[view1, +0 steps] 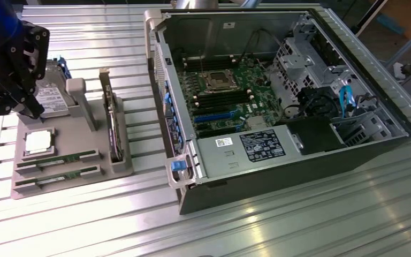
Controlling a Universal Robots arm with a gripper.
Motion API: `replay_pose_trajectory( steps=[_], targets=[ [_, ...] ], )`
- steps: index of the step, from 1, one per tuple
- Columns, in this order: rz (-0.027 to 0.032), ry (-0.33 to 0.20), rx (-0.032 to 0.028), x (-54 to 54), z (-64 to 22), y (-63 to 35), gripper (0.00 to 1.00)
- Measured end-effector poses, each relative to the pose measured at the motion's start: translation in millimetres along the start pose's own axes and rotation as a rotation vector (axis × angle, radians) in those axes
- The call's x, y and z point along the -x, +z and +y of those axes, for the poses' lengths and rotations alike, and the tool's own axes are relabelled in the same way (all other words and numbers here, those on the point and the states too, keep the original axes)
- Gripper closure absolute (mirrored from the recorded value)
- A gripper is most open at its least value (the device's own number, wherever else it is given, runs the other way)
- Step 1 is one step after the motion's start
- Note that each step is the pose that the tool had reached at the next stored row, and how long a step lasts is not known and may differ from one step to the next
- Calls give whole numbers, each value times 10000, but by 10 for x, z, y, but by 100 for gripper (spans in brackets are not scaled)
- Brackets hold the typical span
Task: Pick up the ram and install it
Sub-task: 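Pick up the ram and move it above insertion slot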
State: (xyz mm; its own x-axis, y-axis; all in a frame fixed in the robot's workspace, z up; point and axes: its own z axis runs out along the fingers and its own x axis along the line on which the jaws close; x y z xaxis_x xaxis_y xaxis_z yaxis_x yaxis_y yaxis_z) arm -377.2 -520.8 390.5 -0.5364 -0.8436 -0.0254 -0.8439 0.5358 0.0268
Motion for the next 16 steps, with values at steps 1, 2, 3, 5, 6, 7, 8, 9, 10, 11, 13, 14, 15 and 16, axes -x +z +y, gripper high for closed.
replay_pose_trajectory(
  steps=[1, 2, 3, 5, 6, 7, 8, 9, 10, 11, 13, 14, 15, 16],
  targets=[
    [4, -175, 4, 0, 0, 0, 89],
    [10, -366, 9, 0, 0, 0, 89],
    [14, -546, 14, 0, 0, 1, 89],
    [24, -904, 23, 0, 0, 1, 89],
    [30, -1096, 28, 0, 0, 1, 89],
    [37, -1382, 35, 0, 0, 2, 89],
    [46, -1691, 43, 0, 0, 2, 89],
    [55, -2050, 52, 0, 0, 3, 89],
    [61, -2267, 58, 0, 0, 2, 89],
    [68, -2544, 65, 0, 0, 3, 89],
    [83, -3100, 79, 0, 0, 4, 89],
    [91, -3393, 86, 0, -1, 4, 89],
    [97, -3594, 91, 0, -1, 4, 89],
    [102, -3787, 96, 0, -1, 5, 89]
  ],
)
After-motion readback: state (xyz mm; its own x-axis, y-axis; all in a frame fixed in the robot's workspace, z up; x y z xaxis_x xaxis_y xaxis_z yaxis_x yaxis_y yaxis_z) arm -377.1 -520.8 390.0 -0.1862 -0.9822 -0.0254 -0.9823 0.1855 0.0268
